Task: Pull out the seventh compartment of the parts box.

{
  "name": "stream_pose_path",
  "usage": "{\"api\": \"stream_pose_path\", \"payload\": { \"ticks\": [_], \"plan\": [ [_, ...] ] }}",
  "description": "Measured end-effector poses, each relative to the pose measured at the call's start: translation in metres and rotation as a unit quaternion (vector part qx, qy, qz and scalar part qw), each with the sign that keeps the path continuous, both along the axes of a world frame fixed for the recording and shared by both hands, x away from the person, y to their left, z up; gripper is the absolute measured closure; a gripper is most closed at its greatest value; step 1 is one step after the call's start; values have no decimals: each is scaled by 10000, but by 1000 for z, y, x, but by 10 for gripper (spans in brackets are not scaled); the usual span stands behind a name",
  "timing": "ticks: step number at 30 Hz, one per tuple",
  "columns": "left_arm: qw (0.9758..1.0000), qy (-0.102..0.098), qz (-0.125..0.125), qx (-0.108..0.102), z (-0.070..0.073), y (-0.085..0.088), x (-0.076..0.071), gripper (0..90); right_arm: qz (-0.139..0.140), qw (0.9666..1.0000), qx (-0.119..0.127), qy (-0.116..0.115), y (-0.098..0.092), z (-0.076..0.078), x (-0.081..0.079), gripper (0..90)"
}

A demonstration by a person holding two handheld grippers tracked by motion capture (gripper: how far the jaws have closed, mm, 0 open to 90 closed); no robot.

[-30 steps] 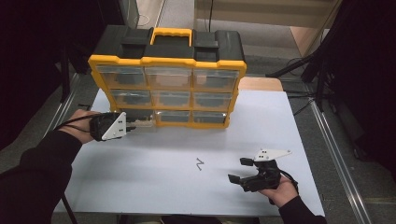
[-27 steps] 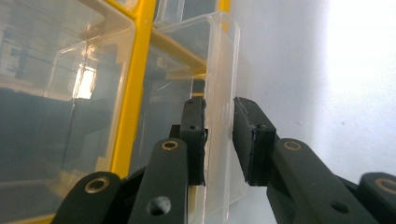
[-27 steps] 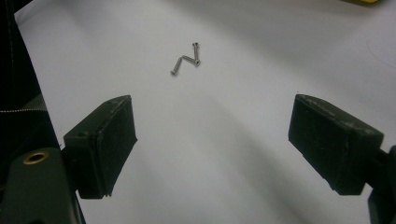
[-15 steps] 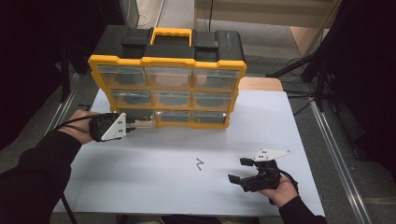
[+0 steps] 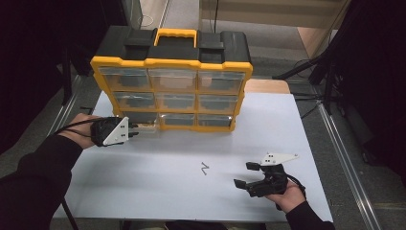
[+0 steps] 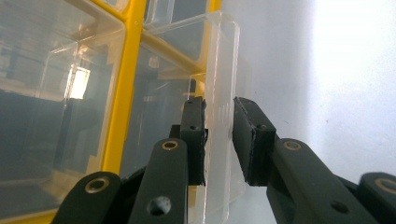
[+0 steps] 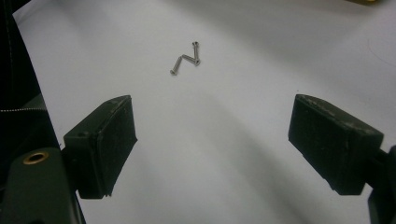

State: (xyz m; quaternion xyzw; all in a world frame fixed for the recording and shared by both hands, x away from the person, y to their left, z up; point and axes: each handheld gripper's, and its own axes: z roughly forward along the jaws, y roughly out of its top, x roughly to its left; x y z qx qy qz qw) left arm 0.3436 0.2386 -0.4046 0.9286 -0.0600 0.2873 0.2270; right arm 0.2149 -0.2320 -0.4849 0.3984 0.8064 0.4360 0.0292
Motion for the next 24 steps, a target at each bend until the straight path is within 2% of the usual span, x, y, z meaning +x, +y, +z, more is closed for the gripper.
{"api": "stream_pose_path", "payload": {
  "ticks": [3, 16, 19, 24],
  "plan": [
    [9999, 70, 3, -92, 0, 1, -1, 744, 4, 10000, 4, -1, 0, 0, 0, 158],
    [9999, 121, -16, -79, 1, 2, -5, 744, 14, 10000, 10, 27, 1, 0, 0, 158],
    [9999, 111, -26, -63, 1, 3, -6, 744, 46, 9999, 83, -71, 1, 1, 0, 160],
    [9999, 115, -19, -92, 0, 4, -9, 744, 63, 9999, 63, -49, 2, 1, 0, 160]
  ]
}}
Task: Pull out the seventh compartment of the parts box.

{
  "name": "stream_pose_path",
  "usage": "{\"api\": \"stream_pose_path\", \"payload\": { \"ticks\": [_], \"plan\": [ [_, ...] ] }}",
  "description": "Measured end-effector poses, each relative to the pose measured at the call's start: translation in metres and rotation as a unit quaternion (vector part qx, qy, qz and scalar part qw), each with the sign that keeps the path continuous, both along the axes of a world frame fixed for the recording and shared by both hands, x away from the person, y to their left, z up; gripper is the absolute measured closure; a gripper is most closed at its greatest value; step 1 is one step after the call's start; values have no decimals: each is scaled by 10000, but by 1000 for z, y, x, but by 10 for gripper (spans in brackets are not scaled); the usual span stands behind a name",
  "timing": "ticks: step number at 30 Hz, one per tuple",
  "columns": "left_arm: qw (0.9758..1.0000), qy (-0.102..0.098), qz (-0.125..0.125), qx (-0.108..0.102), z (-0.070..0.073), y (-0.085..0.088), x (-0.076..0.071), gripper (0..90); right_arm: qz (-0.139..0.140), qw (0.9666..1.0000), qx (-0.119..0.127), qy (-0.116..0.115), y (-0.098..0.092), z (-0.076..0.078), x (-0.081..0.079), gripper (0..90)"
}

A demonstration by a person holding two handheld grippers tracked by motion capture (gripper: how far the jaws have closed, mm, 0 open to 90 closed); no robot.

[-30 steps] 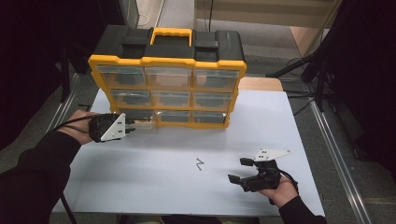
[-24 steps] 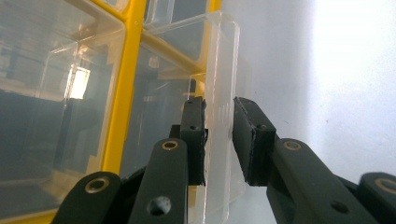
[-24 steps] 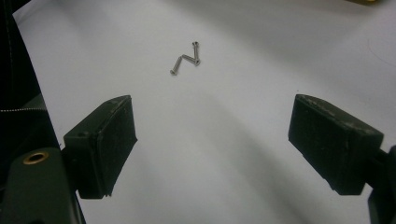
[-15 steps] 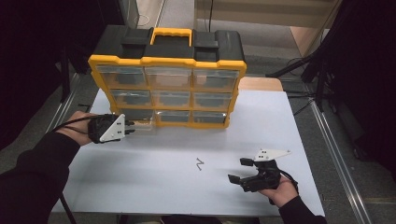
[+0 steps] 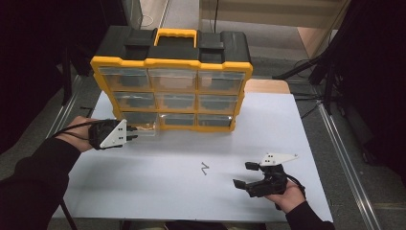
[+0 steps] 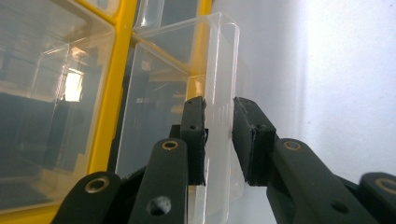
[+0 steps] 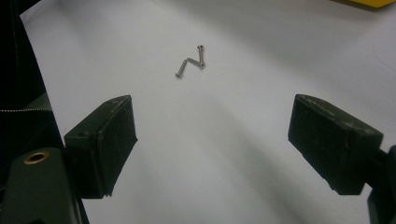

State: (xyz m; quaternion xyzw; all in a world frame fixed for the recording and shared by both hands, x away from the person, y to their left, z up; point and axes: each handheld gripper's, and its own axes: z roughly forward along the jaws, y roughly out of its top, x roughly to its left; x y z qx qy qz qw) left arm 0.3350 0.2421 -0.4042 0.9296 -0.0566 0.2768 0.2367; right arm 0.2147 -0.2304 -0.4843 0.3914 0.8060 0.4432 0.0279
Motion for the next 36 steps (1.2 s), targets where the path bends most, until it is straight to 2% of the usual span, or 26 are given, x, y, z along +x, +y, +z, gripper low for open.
{"api": "stream_pose_path", "payload": {
  "ticks": [15, 26, 29, 36],
  "plan": [
    [10000, 3, -32, 38, 0, 1, -4, 742, 18, 10000, -9, 42, 1, -1, 0, 161],
    [9999, 88, -63, -15, 1, 3, -5, 741, 10, 10000, -7, 55, 0, -1, 0, 162],
    [9999, 57, -78, 33, 1, 2, -6, 738, 1, 10000, -9, 40, 0, -1, 0, 163],
    [9998, 177, -90, -27, 2, 3, -4, 734, 45, 10000, -15, 50, 1, -1, 0, 168]
  ]
}}
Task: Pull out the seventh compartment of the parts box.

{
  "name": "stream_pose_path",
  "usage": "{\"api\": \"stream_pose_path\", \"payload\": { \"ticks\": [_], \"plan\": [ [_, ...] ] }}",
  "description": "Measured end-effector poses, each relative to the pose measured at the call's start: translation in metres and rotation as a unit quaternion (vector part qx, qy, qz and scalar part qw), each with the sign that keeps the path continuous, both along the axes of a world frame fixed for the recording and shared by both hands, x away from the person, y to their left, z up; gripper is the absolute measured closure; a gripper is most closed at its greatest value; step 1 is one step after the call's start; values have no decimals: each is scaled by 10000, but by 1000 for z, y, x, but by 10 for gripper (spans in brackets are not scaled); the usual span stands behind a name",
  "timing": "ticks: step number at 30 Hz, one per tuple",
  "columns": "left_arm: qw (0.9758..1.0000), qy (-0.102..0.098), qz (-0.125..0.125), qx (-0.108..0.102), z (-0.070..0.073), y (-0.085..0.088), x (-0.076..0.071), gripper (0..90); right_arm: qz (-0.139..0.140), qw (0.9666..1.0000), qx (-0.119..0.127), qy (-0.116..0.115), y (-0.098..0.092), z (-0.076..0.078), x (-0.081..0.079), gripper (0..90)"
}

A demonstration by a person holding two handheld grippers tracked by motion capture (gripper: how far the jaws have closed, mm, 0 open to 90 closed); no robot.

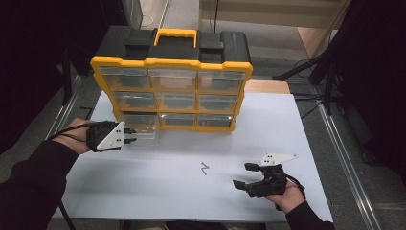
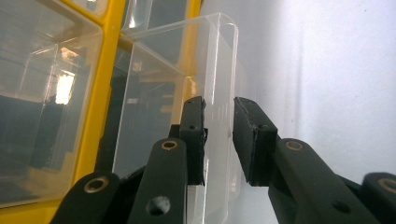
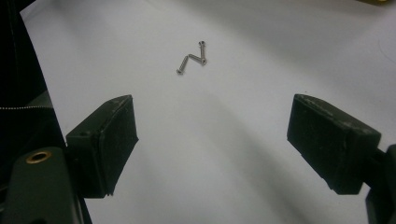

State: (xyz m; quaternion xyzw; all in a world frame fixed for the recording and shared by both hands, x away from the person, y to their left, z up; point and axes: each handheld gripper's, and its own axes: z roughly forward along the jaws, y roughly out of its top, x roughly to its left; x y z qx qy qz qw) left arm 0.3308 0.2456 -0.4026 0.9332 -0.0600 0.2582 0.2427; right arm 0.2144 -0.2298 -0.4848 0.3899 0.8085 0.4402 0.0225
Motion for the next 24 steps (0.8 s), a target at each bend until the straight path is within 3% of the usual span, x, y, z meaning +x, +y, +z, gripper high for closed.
{"api": "stream_pose_path", "payload": {
  "ticks": [2, 4, 5, 6, 8, 11, 12, 13, 15, 18, 19, 22, 23, 24],
  "plan": [
    [10000, 6, -8, 2, 0, 0, 0, 732, -3, 10000, 0, 0, 0, 0, 0, 168],
    [10000, 56, -72, 4, 0, 0, 0, 676, -18, 10000, 14, 11, 0, 0, 0, 168],
    [9997, 156, -129, -168, 0, 1, -1, 617, -17, 10000, 19, 10, 0, 0, 0, 168],
    [9995, 130, -171, -227, 1, 2, -1, 616, -13, 10000, 12, 1, 0, 0, 0, 168],
    [9995, 92, -174, -255, 3, 2, -1, 614, -9, 10000, 7, 4, 0, 0, 0, 168],
    [9994, 120, -94, -323, 6, 2, 0, 523, 11, 10000, 4, 15, 0, 0, 0, 168],
    [9992, 207, -67, -346, 7, 2, 1, 522, 11, 10000, 3, 17, 0, 0, 0, 168],
    [9992, 207, -67, -346, 7, 2, 1, 455, 11, 10000, 3, 17, 0, 0, 0, 168],
    [9989, 299, 0, -359, 9, 1, 2, 406, 15, 10000, 6, 20, 0, 0, 0, 168],
    [9991, 289, -25, -324, 8, 0, 2, 405, 19, 10000, 8, 22, 0, 0, 0, 168],
    [9988, 352, -32, -328, 8, 0, 3, 312, 24, 10000, 5, 26, 0, 0, 0, 168],
    [9981, 505, -22, -350, 7, 0, 3, 303, 23, 10000, 4, 42, 1, 0, 0, 168],
    [9970, 655, -14, -416, 8, 0, 3, 303, 26, 10000, 5, 41, 1, -1, 0, 168],
    [9970, 655, -14, -416, 8, 0, 3, 303, 26, 10000, 5, 41, 1, -1, 0, 168]
  ]
}}
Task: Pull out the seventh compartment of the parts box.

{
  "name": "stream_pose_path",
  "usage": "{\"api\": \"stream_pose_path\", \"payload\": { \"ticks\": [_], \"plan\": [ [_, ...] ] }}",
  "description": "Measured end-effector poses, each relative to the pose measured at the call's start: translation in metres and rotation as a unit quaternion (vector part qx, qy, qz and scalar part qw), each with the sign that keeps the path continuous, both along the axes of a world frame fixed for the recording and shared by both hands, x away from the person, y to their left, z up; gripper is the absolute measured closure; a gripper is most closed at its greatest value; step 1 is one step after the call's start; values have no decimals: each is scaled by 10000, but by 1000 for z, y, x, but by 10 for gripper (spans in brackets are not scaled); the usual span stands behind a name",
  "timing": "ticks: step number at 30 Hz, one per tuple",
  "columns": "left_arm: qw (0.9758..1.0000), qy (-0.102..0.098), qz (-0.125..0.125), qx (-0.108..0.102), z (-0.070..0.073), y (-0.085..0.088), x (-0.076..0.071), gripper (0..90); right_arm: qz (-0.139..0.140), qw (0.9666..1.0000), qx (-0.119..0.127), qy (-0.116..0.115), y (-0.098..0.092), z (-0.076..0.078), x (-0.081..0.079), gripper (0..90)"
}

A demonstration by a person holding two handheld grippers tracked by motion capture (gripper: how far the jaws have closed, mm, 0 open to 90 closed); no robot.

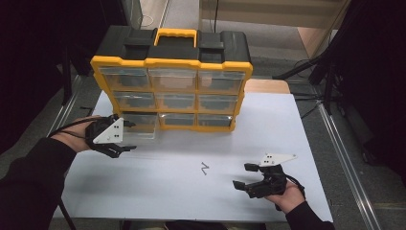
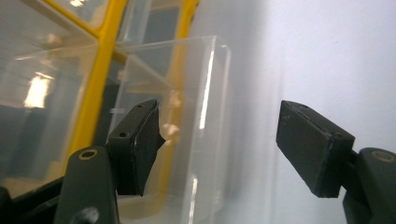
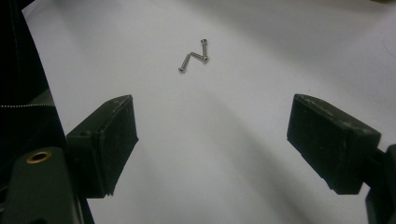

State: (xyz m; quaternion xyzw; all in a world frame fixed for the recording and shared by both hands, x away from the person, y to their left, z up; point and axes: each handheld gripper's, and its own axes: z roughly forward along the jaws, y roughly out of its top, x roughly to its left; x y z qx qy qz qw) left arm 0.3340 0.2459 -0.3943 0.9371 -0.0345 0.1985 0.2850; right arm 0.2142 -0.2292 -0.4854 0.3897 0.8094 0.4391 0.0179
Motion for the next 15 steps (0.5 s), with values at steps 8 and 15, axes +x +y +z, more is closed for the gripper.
{"api": "stream_pose_path", "payload": {
  "ticks": [8, 15],
  "plan": [
    [9984, 498, 94, -247, 1, -1, 1, 208, 6, 10000, 3, 6, 0, 0, 0, 167],
    [9939, 992, 173, -440, 0, -3, 2, 207, 17, 10000, 5, 2, 0, 0, 0, 168]
  ]
}}
